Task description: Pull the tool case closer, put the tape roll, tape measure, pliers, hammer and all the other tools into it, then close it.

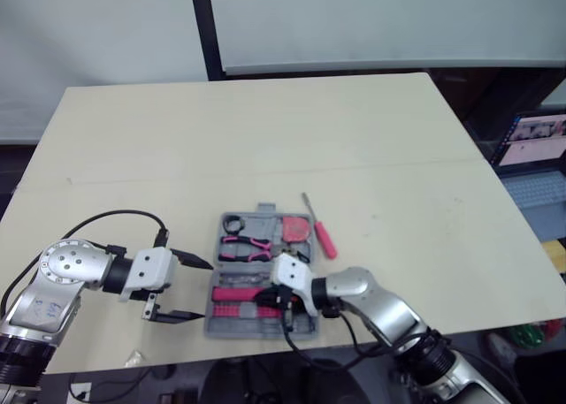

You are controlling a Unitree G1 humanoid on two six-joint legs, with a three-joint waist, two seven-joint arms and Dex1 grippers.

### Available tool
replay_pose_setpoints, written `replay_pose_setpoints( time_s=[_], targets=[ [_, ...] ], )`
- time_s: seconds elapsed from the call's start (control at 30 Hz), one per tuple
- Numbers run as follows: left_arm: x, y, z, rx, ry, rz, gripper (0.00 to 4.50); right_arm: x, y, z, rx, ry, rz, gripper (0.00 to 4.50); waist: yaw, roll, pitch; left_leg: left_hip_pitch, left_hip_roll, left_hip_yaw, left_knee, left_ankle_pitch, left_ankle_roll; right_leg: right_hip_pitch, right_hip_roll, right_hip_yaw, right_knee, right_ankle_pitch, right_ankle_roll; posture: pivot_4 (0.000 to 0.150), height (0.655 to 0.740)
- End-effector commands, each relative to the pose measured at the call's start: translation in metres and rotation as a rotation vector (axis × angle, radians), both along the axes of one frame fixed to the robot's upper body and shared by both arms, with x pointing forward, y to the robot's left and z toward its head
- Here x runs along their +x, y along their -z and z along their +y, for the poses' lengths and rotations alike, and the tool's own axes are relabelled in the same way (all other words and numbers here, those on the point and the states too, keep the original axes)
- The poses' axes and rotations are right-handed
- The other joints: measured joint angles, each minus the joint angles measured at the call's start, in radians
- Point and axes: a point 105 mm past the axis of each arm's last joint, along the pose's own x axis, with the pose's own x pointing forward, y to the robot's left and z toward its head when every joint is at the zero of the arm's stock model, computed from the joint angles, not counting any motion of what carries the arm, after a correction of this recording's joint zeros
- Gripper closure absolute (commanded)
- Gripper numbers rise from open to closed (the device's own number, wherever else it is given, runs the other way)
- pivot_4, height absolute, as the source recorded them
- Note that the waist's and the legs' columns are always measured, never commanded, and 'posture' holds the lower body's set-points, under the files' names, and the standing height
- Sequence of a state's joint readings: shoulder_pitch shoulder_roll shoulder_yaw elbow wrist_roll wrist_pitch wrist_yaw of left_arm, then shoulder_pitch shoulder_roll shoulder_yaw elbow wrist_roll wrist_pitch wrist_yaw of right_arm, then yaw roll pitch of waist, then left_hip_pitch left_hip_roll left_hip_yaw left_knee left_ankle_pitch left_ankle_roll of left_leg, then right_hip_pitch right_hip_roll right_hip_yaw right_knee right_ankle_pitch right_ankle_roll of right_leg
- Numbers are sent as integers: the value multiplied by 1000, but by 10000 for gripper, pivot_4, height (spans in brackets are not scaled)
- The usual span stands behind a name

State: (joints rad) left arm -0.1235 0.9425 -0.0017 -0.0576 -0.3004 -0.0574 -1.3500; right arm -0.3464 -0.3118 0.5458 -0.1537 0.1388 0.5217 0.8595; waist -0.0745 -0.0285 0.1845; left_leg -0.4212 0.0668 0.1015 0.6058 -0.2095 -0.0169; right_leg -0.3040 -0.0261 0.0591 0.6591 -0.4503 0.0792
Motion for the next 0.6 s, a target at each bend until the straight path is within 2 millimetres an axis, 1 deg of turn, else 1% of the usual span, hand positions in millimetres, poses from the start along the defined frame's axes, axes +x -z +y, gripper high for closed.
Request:
replay_pose_setpoints(
  time_s=[0.03,0.17,0.3,0.37,0.47,0.53,0.6],
  targets=[
    [1,-5,-2,-2,14,-24,0,-1,-15,6,57,-22,-32,44554,0,0,0,0,0,0,0,0,0,0,0,0,0,0,0,1500,7400],
    [2,-6,-2,-2,16,-25,0,-2,-4,5,7,-14,-21,44554,0,0,0,0,0,0,0,0,0,0,0,0,0,0,0,1500,7400],
    [4,-8,-4,-6,16,-29,0,2,22,-3,-120,22,3,44554,0,0,0,0,0,0,0,0,0,0,0,0,0,0,0,1500,7400],
    [4,-8,-5,-8,16,-30,0,7,38,-11,-210,59,19,44554,-1,0,0,0,0,0,0,0,0,0,0,0,0,0,0,1500,7400],
    [4,-8,-6,-9,17,-30,0,8,57,-21,-316,93,54,44554,-6,0,-1,2,0,0,0,0,0,1,0,0,1,0,0,1500,7400],
    [3,-9,-6,-10,17,-29,0,5,64,-26,-355,101,72,44554,-7,0,-2,3,1,0,0,0,-1,1,0,0,1,0,0,1500,7400],
    [3,-9,-6,-9,16,-29,0,1,69,-28,-371,114,112,44554,-7,0,-2,8,0,0,-1,0,-1,7,0,0,1,0,0,1500,7400]
  ],
)
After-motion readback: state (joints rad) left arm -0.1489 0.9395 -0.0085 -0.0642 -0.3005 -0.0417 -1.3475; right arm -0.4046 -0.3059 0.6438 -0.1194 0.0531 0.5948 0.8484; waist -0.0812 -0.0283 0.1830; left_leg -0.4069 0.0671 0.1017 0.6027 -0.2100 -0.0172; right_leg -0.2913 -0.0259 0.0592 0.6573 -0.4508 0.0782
